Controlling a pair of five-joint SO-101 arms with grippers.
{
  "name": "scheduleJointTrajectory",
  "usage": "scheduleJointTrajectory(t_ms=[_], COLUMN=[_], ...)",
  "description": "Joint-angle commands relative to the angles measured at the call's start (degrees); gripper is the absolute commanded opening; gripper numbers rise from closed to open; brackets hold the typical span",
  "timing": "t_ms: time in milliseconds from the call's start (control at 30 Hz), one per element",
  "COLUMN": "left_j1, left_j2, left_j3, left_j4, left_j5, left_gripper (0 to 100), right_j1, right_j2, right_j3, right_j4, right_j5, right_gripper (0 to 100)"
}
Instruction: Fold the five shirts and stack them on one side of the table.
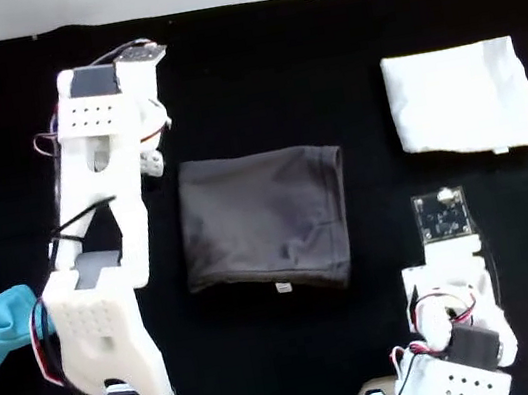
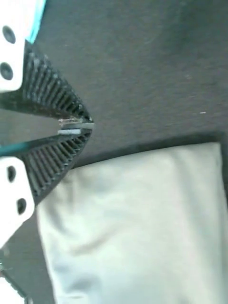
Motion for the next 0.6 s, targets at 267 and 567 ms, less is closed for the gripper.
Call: scheduleJointTrajectory(t_ms=[267, 567], left_j1=[-4.8, -18.6], left_j2=[-34.0, -53.9], left_j3=[36.9, 85.8], left_j4=[-11.0, -43.5], left_j5=[0.4, -6.9], left_gripper=[1, 1], right_j1=[-2.4, -14.7], right_j2=[34.6, 62.7], right_j3=[-35.4, -58.1], right_j4=[3.6, 12.3], right_j5=[-0.7, -8.8], right_gripper=[0.9, 1.0])
